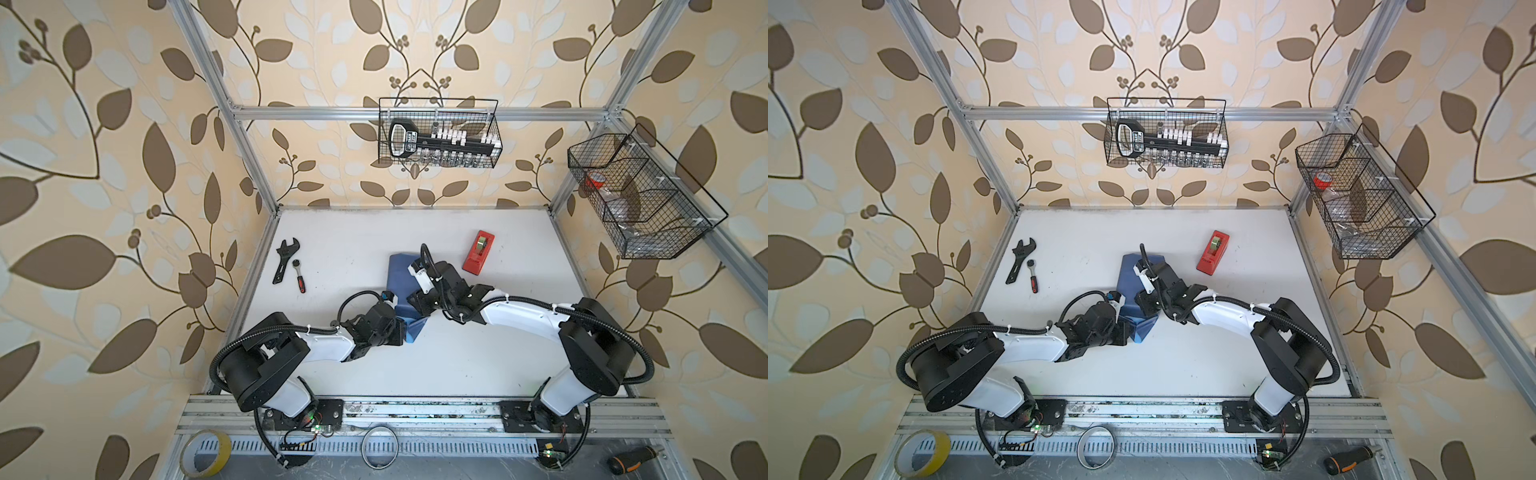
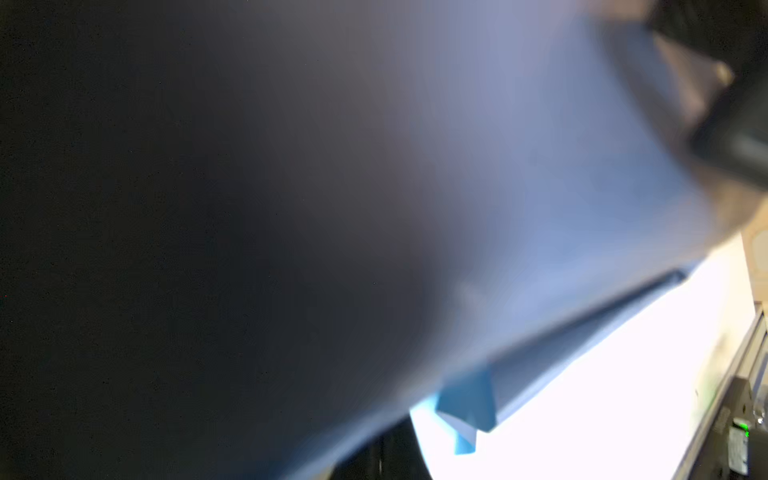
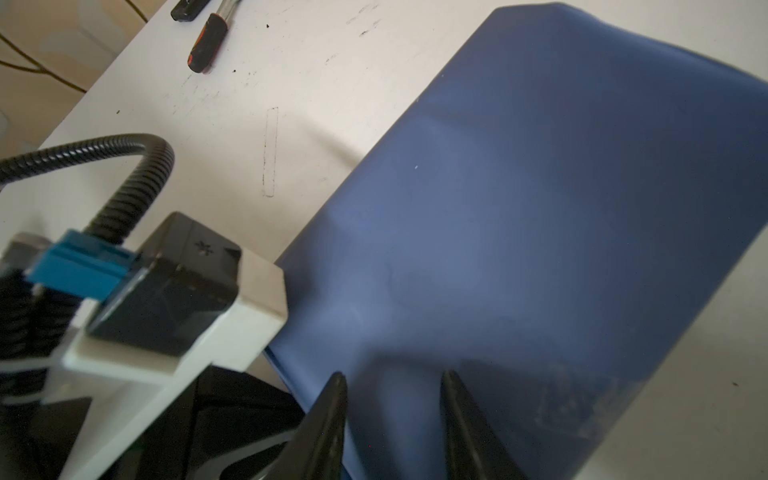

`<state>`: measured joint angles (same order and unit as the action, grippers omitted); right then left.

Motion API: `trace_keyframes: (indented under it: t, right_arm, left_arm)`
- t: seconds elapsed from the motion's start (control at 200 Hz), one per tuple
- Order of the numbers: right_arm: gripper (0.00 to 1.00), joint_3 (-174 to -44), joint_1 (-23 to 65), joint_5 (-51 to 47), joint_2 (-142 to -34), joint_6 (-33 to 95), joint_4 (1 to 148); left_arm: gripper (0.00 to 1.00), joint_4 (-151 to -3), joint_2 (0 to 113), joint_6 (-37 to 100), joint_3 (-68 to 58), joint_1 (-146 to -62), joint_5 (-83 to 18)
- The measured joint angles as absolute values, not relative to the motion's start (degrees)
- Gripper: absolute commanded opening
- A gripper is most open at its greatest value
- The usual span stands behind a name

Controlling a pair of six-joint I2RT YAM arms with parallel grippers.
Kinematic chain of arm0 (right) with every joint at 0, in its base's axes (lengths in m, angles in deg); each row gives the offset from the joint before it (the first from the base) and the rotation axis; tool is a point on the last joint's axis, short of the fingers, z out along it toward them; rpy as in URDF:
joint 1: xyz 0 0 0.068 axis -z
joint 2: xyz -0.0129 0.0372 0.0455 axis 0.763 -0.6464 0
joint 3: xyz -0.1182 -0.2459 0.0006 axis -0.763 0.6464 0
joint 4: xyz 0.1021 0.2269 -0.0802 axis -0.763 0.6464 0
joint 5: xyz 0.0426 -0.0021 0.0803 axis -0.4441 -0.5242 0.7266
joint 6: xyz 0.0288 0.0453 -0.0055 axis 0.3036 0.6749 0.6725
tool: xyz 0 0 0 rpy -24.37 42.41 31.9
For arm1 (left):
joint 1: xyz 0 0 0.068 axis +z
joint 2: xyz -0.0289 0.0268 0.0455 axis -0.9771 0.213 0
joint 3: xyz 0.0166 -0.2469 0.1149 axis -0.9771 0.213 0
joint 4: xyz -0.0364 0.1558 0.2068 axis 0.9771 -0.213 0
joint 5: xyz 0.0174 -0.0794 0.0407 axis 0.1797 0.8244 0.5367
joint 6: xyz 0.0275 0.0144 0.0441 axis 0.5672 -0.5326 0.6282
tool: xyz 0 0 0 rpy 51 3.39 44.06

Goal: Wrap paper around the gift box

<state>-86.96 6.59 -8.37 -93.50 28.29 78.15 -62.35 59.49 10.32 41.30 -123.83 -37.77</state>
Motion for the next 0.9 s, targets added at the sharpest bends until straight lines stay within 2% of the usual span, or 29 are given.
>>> trace_keyframes:
  t: [0.53,0.899]
  right_arm:
    - [0.39,-87.26,6.44,-8.37,-93.72,28.29,78.26]
    - [0.39,-87.29,6.33,-8.37,-93.72,28.29,78.31]
  left_arm:
    - [0.0,-57.24,58.46,8.42,44.95,-127.57,-38.31]
    - [0.0,-59.25,56.78,7.06,45.44,-127.59,-39.47]
